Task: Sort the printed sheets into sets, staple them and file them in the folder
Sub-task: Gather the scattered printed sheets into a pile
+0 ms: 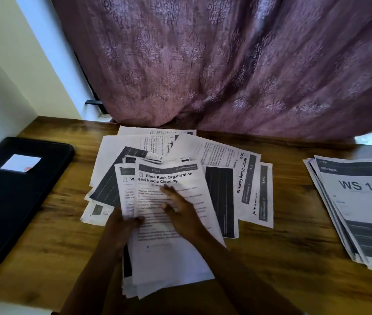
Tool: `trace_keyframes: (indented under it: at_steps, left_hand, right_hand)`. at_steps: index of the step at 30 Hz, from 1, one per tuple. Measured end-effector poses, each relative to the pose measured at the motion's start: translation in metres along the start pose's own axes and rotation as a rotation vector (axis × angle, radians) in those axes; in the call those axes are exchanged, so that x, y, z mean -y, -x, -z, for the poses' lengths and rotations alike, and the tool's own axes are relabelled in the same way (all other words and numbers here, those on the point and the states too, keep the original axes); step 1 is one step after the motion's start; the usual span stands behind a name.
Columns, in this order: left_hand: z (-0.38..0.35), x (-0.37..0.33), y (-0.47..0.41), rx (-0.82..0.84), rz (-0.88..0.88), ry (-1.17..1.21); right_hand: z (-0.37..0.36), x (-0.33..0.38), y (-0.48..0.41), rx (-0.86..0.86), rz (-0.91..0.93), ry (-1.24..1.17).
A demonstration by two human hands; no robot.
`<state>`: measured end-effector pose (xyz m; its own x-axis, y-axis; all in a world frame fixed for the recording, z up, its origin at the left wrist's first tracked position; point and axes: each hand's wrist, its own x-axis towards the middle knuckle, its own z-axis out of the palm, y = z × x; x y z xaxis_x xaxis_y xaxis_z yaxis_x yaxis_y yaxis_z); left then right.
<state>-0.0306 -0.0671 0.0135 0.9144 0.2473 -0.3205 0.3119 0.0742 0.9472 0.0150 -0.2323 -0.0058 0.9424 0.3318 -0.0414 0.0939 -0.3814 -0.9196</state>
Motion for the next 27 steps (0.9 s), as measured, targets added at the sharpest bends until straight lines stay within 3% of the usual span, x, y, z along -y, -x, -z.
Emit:
trace_keyframes:
  at_steps: [4, 7, 9, 15, 20, 25, 27]
  left_hand:
    - [0.006, -0.027, 0.016, 0.062, -0.136, 0.119]
    - [-0.012, -0.056, 0.025, 0.055, -0.189, 0.148]
    - [-0.04, -0.065, 0.021, 0.104, -0.137, 0.187]
    - [-0.222, -0.074, 0.01, 0.411, -0.053, 0.26]
    - [-0.399, -0.044, 0.017, 0.488, -0.017, 0.138]
    - [-0.493, -0.007, 0.014, 0.493, -0.294, -0.228]
    - [-0.503, 0.009, 0.017, 0.459, -0.358, -0.493]
  right_hand:
    - [0.067, 0.009, 0.017, -0.268, -0.109, -0.135]
    - [0.115, 0.022, 0.033, -0.12, -0.224, -0.481]
    - [0.151, 0.029, 0.051, -0.034, -0.278, -0.554]
    - [0.308, 0.004, 0.087, -0.422, -0.343, -0.361]
    - [0.441, -0.063, 0.119, -0.544, -0.481, -0.124]
    - [0.508, -0.133, 0.133, -0.53, -0.586, 0.095]
    - [0.516, -0.16, 0.133, -0.52, -0.625, 0.186]
